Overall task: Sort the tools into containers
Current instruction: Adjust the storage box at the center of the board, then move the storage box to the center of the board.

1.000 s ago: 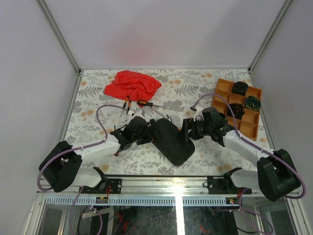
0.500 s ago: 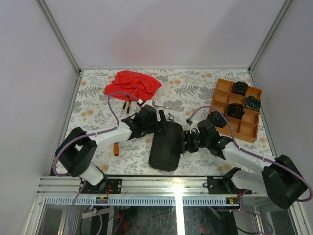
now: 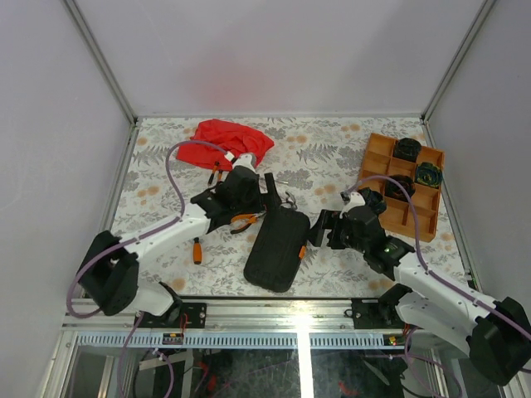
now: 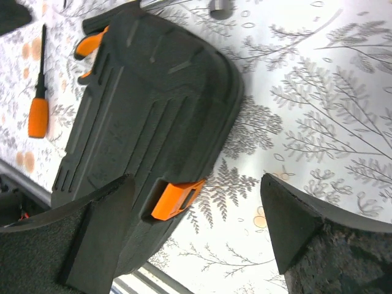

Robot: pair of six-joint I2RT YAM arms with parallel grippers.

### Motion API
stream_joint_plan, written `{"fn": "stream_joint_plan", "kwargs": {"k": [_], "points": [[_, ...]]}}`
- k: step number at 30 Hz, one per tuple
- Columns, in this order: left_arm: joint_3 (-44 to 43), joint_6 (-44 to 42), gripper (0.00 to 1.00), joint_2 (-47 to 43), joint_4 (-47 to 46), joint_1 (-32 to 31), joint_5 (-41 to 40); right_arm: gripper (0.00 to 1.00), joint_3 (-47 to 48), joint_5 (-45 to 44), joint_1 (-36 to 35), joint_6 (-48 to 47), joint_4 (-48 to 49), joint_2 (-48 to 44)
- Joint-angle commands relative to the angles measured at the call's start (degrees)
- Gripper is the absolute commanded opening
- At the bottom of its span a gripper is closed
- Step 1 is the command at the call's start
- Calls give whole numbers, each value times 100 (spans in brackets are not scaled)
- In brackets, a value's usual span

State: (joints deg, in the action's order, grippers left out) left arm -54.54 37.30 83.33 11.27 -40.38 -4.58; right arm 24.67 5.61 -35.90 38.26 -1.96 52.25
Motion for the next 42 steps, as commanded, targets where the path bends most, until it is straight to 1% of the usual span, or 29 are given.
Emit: {"fn": "stream_joint_plan", "kwargs": {"k": [1,8,15,21,25,30,36,39,42], "points": [[35,-309,100,-652,294,44,-486,90,-236,-855,-30,482,-160,-356],[568,-337,100,-1050,141,-5,-29,92,-640,-880,-31,852,200,-756],[860,-92,100,-1032,196,-365,-170,93,-760,-732,-30,880,227,-766],[1227,171,100,-1222,-92,-666,-168,95,-858,-594,-31,891,207,-798],[1350,201,100,-1313,-149,-690,-149,97,-909,-538,-31,973,236,-882],[1378,146,99,-1316,-225,-696,-135,99,-1043,-416,-31,1029,627,-900],[1383,-45,97,-1202,-359,-698,-10,100,-1028,-321,-30,983,805,-814],[1425,-91,95,-1172,-398,-700,-1,100,-1078,-134,-31,967,1072,-854],[1581,-71,93,-1207,-632,-699,113,100,-1140,67,-29,989,1409,-812]]}}
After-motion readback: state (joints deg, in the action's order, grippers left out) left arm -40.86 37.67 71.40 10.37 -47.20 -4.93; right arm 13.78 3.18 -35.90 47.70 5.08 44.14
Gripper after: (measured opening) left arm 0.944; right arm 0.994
